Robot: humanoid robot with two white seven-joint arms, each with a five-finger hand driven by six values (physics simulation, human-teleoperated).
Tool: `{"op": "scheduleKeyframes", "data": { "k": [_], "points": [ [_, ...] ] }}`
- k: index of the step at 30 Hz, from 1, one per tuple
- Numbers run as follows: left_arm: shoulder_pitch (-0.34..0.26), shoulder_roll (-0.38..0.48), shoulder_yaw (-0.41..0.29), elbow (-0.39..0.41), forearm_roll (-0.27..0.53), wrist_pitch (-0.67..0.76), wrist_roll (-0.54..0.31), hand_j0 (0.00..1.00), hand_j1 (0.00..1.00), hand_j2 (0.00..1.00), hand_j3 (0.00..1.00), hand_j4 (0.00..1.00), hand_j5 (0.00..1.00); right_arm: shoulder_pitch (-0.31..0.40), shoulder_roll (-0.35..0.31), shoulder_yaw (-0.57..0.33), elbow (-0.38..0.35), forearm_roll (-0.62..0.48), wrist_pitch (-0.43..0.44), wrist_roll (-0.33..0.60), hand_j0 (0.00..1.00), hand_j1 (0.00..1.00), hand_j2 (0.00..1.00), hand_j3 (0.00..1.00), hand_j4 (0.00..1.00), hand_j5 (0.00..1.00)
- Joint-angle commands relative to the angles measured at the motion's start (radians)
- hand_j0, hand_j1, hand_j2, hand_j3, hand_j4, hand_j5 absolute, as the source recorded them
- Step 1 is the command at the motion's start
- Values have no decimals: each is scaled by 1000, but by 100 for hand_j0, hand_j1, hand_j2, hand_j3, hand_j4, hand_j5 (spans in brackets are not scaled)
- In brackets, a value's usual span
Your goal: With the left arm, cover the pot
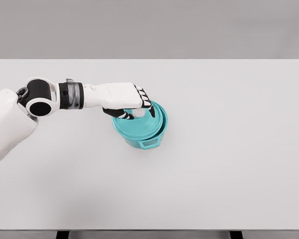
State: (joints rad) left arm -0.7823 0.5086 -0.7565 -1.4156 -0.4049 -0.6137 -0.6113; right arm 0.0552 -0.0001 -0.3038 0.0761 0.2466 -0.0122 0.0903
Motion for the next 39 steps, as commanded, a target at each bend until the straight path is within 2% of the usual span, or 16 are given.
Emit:
{"op": "scheduleKeyframes", "data": {
  "k": [1,39],
  "points": [
    [0,1,2,0,6,3,0,70,70,70,70,70,70,0,0,0,1,0,0,0,100,100,100,100,100,100],
    [-2,11,6,-2,5,3,0,79,79,79,79,79,79,0,0,0,1,0,0,0,100,100,100,100,100,100]
  ]
}}
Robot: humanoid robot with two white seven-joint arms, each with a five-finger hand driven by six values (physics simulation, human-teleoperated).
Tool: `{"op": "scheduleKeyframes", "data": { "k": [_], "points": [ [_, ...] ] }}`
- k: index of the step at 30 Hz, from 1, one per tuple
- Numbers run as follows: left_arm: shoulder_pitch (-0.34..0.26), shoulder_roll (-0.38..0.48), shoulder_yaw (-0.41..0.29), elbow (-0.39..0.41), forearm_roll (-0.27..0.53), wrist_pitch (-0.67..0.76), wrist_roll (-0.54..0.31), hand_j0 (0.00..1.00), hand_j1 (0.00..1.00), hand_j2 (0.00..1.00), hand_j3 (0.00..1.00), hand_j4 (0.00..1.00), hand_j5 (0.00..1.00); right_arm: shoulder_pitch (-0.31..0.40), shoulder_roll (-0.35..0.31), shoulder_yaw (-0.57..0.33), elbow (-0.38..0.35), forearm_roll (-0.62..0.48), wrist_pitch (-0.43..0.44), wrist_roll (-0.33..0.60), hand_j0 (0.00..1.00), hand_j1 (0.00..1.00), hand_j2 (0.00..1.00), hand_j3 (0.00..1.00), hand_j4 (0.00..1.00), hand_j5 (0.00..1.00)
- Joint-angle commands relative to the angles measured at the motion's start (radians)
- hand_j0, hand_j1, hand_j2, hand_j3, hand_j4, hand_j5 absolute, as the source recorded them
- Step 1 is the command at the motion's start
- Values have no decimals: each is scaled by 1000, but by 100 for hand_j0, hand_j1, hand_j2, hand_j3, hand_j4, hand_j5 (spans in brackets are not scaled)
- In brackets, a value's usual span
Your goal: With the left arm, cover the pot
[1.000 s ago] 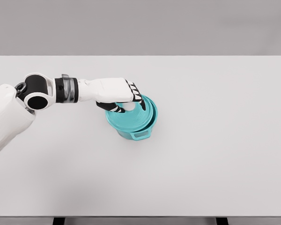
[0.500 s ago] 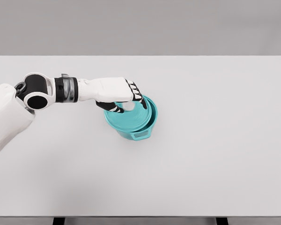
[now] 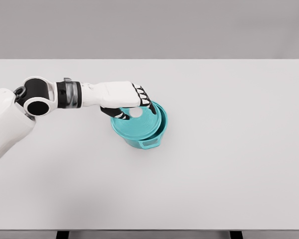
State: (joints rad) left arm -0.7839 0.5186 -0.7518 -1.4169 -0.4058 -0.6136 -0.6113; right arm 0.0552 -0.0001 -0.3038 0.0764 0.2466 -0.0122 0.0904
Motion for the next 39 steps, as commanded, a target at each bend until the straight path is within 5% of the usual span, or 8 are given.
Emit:
{"op": "scheduleKeyframes", "data": {
  "k": [1,39],
  "points": [
    [-2,3,2,-1,5,3,0,80,80,80,80,80,80,0,0,0,0,0,0,0,100,100,100,100,100,100],
    [-34,8,6,-4,5,3,0,84,84,84,84,84,84,0,0,0,0,0,0,0,100,100,100,100,100,100]
  ]
}}
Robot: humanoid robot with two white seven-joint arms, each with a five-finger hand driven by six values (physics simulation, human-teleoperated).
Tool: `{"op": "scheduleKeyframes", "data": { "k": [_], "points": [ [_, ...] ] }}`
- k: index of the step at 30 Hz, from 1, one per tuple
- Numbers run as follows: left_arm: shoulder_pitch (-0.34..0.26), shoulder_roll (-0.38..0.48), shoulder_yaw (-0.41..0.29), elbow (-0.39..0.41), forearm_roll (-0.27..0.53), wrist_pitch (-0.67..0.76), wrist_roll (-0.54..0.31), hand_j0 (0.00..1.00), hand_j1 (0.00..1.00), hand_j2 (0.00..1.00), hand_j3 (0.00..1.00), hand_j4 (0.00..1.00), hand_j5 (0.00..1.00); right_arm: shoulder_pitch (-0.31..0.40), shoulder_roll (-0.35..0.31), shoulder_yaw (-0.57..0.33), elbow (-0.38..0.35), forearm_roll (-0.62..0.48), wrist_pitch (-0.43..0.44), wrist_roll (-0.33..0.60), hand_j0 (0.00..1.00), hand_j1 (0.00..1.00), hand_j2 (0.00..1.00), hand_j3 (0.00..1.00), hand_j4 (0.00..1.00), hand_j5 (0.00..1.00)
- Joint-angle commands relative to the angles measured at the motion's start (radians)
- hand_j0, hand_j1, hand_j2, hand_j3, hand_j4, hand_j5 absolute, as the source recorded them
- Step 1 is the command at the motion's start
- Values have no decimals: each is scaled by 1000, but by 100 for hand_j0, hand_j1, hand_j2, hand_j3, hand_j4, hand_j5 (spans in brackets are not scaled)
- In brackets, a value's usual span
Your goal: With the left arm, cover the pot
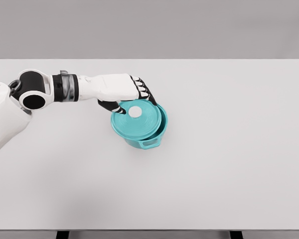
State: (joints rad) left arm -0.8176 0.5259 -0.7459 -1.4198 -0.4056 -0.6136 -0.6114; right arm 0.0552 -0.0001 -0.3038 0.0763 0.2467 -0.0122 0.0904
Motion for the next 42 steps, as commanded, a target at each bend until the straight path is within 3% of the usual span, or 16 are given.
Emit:
{"op": "scheduleKeyframes", "data": {
  "k": [1,21,25,27,30,31,32,36,42],
  "points": [
    [0,-4,0,1,5,3,0,84,84,84,84,84,84,0,0,0,0,0,0,0,100,100,100,100,100,100],
    [3,-29,7,2,7,3,0,84,84,84,84,84,84,0,0,0,0,-1,0,0,100,100,100,100,100,100],
    [3,2,28,1,8,3,0,90,90,90,90,90,90,0,0,0,0,0,0,0,100,100,100,100,100,100],
    [3,69,65,-4,16,3,0,100,100,100,100,100,100,0,0,0,-1,0,0,0,100,100,100,100,100,100],
    [15,218,192,-109,53,3,0,100,100,100,100,100,100,0,0,0,0,0,0,0,100,100,100,100,100,100],
    [61,282,243,-125,143,3,0,100,100,100,100,100,100,0,0,0,0,0,0,0,100,100,100,100,100,100],
    [101,321,286,-123,166,3,0,100,100,100,100,100,100,0,0,0,0,0,0,0,100,100,100,100,100,100],
    [302,330,545,-117,156,3,0,100,100,100,100,100,100,0,0,0,0,0,0,0,100,100,100,100,100,100],
    [339,328,557,-116,154,3,0,100,100,100,100,100,100,0,0,0,0,0,0,0,100,100,100,100,100,100]
  ]
}}
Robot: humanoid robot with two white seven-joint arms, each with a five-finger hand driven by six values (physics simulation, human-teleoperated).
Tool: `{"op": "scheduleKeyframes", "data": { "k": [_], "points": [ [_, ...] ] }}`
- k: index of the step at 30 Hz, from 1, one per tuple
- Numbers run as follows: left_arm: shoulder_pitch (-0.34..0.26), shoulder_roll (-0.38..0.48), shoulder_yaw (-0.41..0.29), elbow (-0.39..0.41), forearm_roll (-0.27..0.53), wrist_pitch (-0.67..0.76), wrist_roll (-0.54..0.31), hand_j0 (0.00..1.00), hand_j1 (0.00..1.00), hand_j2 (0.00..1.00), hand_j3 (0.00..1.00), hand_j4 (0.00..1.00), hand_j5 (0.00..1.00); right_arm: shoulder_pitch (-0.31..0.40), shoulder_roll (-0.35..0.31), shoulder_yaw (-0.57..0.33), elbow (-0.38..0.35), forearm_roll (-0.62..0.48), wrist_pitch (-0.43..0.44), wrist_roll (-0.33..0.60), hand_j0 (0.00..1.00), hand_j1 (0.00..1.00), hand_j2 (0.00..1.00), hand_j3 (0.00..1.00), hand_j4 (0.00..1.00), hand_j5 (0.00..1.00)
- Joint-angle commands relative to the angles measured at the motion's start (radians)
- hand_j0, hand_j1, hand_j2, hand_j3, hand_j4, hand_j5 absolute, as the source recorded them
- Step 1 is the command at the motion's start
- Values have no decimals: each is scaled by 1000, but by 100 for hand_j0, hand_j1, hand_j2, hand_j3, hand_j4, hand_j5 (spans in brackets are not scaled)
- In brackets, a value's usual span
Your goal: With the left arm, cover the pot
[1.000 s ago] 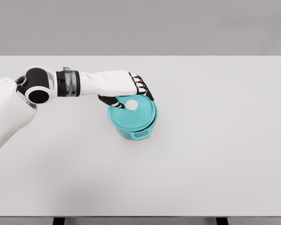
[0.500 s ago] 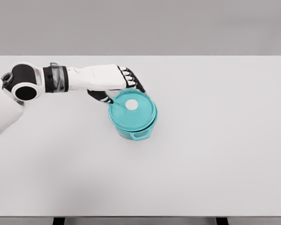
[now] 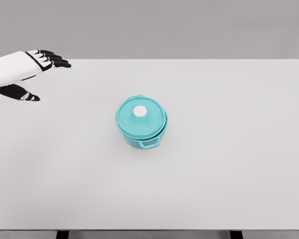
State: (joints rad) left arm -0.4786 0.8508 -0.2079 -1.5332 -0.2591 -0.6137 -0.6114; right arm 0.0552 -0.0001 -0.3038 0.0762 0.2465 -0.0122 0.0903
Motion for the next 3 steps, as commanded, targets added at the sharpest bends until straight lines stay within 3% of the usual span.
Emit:
{"op": "scheduleKeyframes", "data": {
  "k": [1,3],
  "points": [
    [0,4,19,-2,8,3,1,100,100,100,100,100,100,0,0,0,0,0,0,0,100,100,100,100,100,100],
    [0,2,21,-2,8,3,1,100,100,100,100,100,100,0,0,0,0,0,0,0,100,100,100,100,100,100]
  ]
}}
